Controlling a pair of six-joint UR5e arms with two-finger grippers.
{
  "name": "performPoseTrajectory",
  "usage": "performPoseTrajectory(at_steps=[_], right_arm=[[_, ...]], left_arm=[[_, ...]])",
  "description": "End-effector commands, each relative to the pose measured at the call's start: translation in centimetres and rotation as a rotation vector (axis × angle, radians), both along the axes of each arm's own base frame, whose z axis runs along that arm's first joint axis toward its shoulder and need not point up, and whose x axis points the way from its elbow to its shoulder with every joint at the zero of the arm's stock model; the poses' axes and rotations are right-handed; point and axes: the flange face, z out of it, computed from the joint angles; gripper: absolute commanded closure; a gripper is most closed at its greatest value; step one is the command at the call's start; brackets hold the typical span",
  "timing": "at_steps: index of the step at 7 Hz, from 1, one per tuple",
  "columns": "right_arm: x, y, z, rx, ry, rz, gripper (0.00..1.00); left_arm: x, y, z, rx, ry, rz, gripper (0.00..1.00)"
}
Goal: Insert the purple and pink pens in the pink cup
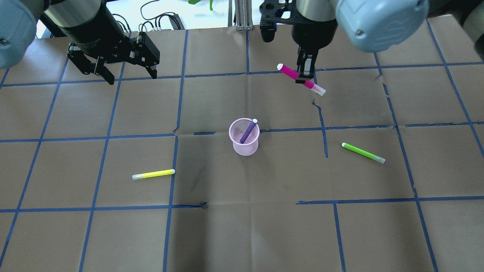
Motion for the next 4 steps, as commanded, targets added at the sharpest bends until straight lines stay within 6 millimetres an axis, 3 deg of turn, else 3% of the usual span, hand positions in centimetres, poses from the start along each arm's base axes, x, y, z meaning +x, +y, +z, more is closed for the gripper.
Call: performPoseTrajectory(at_steps=[1,2,4], right_arm=[[6.7,2.7,-2.5,-0.070,-0.060,-0.044,0.98],[8.3,3.7,-4.5,-0.095,-0.143,-0.105,0.99],[9.0,4.9,-9.3,-0.190,-0.309,-0.124,0.99]], left_arm=[[0.3,0.4,-0.2,-0.024,-0.004,-0.014,0.02],[0.3,0.6,0.4,-0.025,-0.014,-0.017,0.02],[0.3,0.7,0.5,-0.025,-0.024,-0.019,0.02]])
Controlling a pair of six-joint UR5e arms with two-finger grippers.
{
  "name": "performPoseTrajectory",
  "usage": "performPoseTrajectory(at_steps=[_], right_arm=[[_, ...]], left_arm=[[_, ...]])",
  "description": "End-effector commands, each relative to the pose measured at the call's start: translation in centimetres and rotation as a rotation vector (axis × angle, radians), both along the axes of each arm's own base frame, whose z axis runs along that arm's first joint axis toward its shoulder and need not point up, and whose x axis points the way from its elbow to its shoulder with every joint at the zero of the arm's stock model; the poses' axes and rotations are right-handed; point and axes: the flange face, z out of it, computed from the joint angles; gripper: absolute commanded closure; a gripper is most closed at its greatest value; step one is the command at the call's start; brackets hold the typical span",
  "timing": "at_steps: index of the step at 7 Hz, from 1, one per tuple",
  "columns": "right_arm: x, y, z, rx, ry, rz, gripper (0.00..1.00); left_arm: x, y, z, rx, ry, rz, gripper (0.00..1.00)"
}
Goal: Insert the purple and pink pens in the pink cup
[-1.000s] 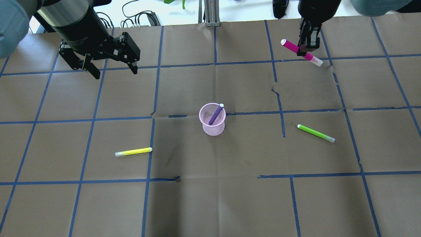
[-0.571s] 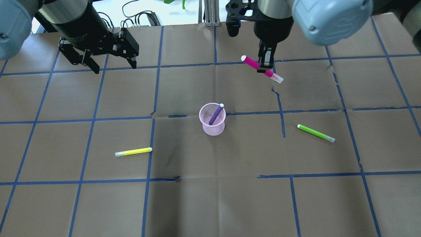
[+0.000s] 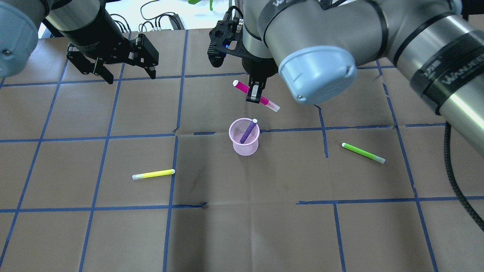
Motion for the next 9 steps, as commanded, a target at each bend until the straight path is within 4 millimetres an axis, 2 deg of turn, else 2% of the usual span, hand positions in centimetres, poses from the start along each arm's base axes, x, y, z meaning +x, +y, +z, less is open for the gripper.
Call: performPoseTrajectory(at_steps=[1,2,3,5,6,7,8,9], right_arm=[[0.1,1.6,-5.2,-0.096,-0.149,-0.036,0.99],[-0.5,2.6,-7.6,-0.112,-0.164,-0.038,0.99],[-0.6,3.5,-8.9,-0.123,-0.194,-0.031,0.99],[-0.8,4.4,-10.3,-0.089,-0.205,-0.051,0.98],[-0.9,4.6,-10.9,-0.075,-0.202,-0.059,0.93],[-1.0,4.6,-11.4,-0.062,-0.202,-0.076,0.61],[-0.9,4.5,-11.3,-0.059,-0.213,-0.078,0.07],[-0.8,4.5,-11.2,-0.048,-0.238,-0.088,0.00]], left_arm=[[0.0,0.1,-0.1,0.002,-0.003,-0.002,0.02],[0.0,0.1,0.0,0.002,-0.005,0.000,0.02],[0.1,0.1,0.0,0.004,-0.005,0.000,0.02],[0.0,0.0,-0.2,0.009,0.001,0.001,0.01],[0.0,-0.2,-0.1,0.006,0.000,0.001,0.02],[0.1,-0.1,-0.1,0.009,-0.002,0.003,0.01],[0.1,0.0,0.1,0.019,-0.002,0.001,0.01],[0.2,0.2,0.2,0.019,-0.003,0.001,0.01]])
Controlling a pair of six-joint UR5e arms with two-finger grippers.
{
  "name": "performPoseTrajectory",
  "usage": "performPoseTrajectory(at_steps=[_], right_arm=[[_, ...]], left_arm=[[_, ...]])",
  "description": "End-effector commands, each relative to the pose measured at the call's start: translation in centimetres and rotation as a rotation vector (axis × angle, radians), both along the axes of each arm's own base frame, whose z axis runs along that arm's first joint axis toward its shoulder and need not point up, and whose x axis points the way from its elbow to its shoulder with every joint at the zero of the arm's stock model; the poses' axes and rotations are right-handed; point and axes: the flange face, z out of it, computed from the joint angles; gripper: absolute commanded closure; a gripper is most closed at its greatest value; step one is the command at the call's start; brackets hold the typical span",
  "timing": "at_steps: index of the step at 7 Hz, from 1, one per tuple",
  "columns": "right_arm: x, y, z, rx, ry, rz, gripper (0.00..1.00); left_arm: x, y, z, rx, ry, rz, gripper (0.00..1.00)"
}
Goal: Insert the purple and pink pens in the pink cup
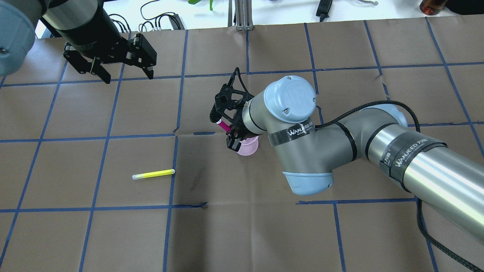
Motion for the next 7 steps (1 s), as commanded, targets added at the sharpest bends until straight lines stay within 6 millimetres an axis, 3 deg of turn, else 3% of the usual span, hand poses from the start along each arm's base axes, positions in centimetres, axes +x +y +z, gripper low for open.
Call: performPoseTrajectory(at_steps=[1,3,5,7], right_arm=[[0.0,-0.5,0.6,0.000,-0.029,-0.017,0.00],[-2.7,-5.2,5.9,-0.037,-0.098,-0.221,0.00],[-7.1,-9.1,8.0,0.215,-0.118,-0.554,0.00],[-13.2,-12.0,11.3,0.457,-0.018,-0.720,0.00]], left_arm=[[0.0,0.2,0.1,0.005,-0.001,0.000,0.01],[0.0,0.2,0.1,0.005,-0.001,-0.002,0.01],[0.0,0.2,0.1,0.005,-0.002,-0.003,0.01],[0.0,0.2,-0.2,0.010,0.000,-0.005,0.01]])
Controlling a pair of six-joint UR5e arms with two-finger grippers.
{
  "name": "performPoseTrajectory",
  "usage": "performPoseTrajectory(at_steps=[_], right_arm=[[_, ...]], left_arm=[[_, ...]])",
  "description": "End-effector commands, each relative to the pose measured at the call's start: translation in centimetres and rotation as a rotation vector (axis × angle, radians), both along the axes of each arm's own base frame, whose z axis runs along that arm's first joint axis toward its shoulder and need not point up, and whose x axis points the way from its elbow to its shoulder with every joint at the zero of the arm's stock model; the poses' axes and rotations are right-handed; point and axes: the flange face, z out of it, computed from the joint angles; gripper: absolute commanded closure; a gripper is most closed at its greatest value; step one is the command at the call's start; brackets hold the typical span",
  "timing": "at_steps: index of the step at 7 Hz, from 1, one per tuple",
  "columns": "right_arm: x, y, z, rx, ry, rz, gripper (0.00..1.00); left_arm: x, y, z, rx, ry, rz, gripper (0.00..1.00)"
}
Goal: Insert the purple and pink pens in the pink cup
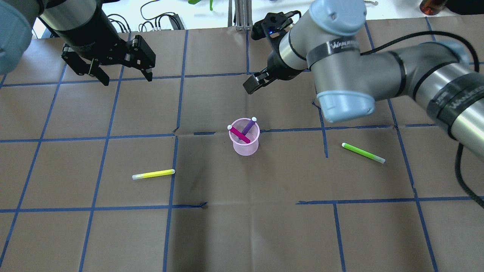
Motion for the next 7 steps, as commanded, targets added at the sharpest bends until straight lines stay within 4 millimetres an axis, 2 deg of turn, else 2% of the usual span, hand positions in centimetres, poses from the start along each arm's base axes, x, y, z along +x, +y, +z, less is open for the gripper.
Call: performPoseTrajectory(at_steps=[1,2,3,5,7], right_arm=[[-7.0,-1.8,3.8,0.287,0.064,-0.156,0.00],[-9.4,-1.9,5.4,0.341,0.151,-0.234,0.00],[-10.6,-1.6,6.3,0.394,0.230,-0.333,0.00],[-11.5,-0.6,8.6,0.454,0.278,-0.503,0.00],[-11.5,1.1,10.7,0.453,0.277,-0.533,0.00]], left_arm=[[0.0,0.1,-0.1,0.001,0.000,-0.001,0.01],[0.0,0.1,-0.1,0.003,0.001,-0.001,0.01],[0.0,0.0,-0.1,0.001,0.003,-0.001,0.01],[0.0,0.1,-0.1,0.000,0.003,-0.001,0.01],[0.0,0.1,-0.2,0.003,0.004,0.000,0.01]])
